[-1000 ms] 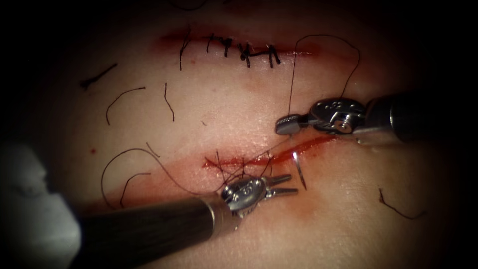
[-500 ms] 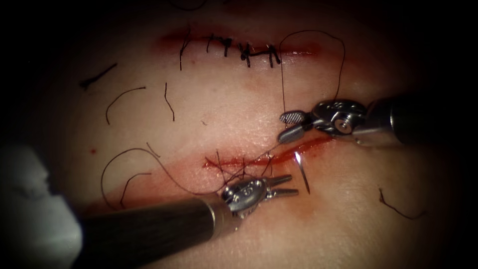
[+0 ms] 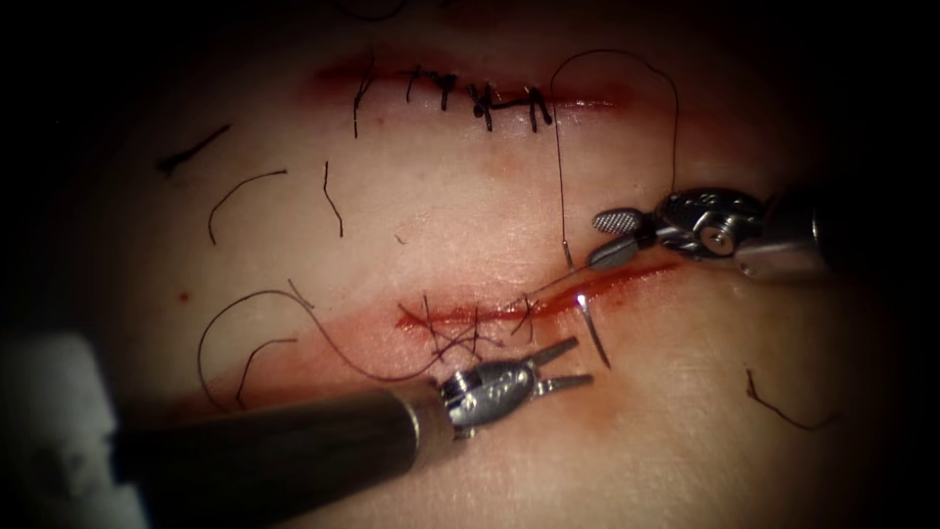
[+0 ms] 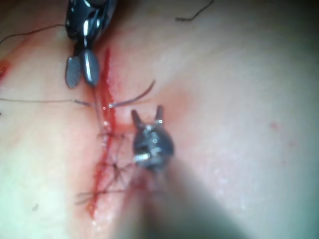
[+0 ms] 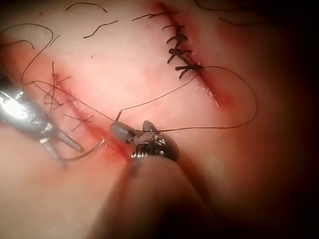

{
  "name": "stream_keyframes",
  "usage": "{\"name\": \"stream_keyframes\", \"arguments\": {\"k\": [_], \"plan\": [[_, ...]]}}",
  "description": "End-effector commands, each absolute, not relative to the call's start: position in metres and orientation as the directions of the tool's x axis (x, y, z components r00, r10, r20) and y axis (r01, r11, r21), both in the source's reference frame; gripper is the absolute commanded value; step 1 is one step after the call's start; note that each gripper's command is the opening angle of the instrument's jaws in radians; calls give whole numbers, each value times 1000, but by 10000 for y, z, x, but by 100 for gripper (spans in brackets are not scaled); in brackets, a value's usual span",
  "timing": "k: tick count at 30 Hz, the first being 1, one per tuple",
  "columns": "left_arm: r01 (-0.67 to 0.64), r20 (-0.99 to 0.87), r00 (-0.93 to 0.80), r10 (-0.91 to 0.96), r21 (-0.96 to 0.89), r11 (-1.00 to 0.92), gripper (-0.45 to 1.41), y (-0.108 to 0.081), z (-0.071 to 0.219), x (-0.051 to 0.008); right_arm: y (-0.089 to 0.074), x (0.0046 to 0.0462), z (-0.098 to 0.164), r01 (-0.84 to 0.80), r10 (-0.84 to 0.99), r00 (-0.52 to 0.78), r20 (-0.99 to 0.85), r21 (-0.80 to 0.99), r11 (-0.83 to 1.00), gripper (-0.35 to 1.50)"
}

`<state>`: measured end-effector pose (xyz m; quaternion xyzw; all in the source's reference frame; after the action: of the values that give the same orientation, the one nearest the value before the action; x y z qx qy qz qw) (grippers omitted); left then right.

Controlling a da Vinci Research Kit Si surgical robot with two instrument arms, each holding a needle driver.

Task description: Wound Closure

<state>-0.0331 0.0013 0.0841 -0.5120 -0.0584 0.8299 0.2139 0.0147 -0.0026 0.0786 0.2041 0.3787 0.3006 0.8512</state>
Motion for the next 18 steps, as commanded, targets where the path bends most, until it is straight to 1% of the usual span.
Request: {"name": "stream_keyframes", "arguments": {"k": [1,3,6,14,18], "plan": [[-286,-832,-393,393,-296,-912,57,8,848,-341,-32,148,792,-353,666,536,-520,578,736,143],[-273,-844,-410,346,-249,-929,71,7,849,-345,-34,147,792,-353,665,536,-520,577,736,141],[-259,-854,-432,288,-189,-947,83,5,850,-350,-35,148,793,-351,664,536,-521,578,737,141],[-265,-853,-452,260,-150,-952,84,11,846,-348,-42,149,798,-339,660,536,-527,581,740,135],[-274,-854,-452,259,-143,-951,76,12,846,-349,-44,150,800,-339,658,536,-529,579,741,135]]}}
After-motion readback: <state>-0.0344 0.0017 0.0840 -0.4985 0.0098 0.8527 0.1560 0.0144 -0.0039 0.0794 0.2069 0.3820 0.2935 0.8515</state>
